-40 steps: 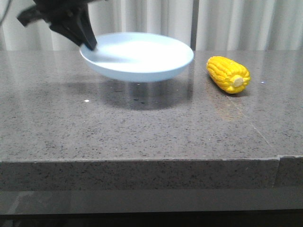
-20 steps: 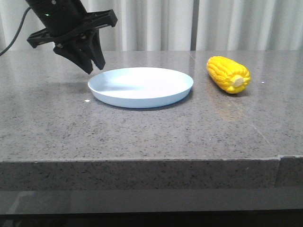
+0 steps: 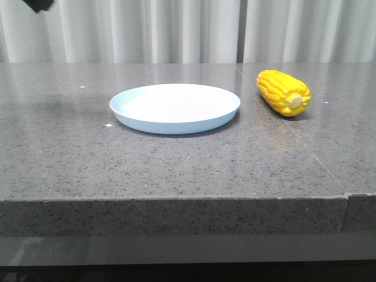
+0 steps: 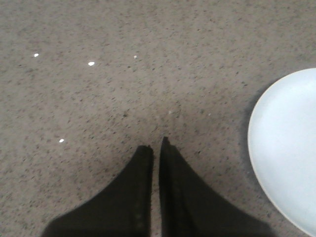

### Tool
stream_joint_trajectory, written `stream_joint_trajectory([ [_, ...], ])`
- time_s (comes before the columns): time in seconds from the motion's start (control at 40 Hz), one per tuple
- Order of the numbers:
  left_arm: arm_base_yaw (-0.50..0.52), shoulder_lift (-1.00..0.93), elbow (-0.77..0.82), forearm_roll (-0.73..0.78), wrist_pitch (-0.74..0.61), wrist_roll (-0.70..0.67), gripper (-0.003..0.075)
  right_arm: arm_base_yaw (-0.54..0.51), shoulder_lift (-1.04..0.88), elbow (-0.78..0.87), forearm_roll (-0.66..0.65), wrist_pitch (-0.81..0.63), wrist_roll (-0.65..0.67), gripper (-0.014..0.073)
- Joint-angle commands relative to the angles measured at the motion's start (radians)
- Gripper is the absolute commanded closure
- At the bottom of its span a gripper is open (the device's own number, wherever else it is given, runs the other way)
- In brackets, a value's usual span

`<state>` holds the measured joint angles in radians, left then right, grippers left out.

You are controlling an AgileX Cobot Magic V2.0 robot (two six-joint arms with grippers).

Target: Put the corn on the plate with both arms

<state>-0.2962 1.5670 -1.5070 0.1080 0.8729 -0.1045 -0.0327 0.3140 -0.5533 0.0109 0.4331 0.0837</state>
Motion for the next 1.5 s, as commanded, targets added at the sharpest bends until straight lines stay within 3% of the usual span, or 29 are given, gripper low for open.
stream_joint_trajectory([
  [0.0, 0.016, -0.103, 0.030, 0.045, -0.039, -0.040, 0.0741, -0.002, 0.019, -0.032, -0.011, -0.077, -0.009, 0.0002],
  [0.33, 0.162, -0.358, 0.335, 0.043, -0.097, -0.050, 0.0741, -0.002, 0.019, -0.032, -0.011, -0.077, -0.009, 0.0002],
  [0.65, 0.167, -0.779, 0.734, 0.019, -0.423, -0.049, 0.0741, -0.002, 0.019, -0.032, -0.011, -0.077, -0.009, 0.0002],
  [0.9, 0.167, -1.120, 0.959, 0.043, -0.518, -0.028, 0.0741, -0.002, 0.019, -0.032, -0.011, -0.077, -0.009, 0.0002],
  [1.15, 0.167, -1.378, 1.068, 0.063, -0.565, -0.027, 0.0741, -0.002, 0.019, -0.032, -0.011, -0.077, -0.009, 0.0002],
  [1.48, 0.167, -1.436, 1.095, 0.063, -0.562, -0.027, 0.0741, -0.002, 0.019, -0.032, -0.011, -0.077, -0.009, 0.0002],
])
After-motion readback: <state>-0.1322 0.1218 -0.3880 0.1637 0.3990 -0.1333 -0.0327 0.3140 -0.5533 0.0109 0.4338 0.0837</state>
